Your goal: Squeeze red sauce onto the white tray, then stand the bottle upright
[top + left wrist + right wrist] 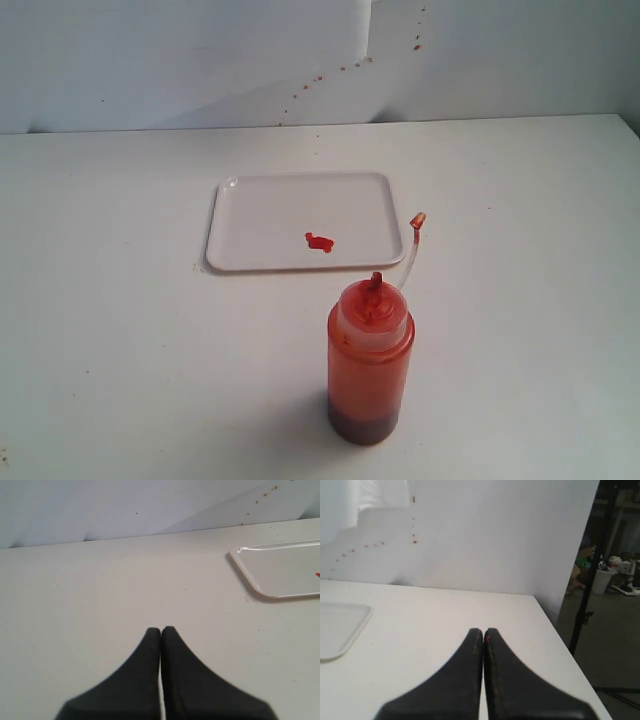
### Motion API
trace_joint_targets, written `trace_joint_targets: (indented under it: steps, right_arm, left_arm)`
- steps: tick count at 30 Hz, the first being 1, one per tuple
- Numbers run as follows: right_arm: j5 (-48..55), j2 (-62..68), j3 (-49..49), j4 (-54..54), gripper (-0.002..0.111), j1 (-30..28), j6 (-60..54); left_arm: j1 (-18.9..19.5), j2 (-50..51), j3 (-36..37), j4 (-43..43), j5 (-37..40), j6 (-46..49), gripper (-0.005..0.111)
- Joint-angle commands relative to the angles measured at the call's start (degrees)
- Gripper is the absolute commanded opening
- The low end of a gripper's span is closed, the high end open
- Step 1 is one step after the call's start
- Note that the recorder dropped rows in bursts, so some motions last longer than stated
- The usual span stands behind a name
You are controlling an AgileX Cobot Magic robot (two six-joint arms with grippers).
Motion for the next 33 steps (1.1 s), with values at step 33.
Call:
trace_joint_targets:
  steps: [33]
  right_arm:
    - [6.69, -0.19, 3.63, -0.33, 0.001, -3.24, 2.28]
  left_arm:
    - [0.09, -0.21, 0.23, -0.1, -0.32, 0.15, 0.002]
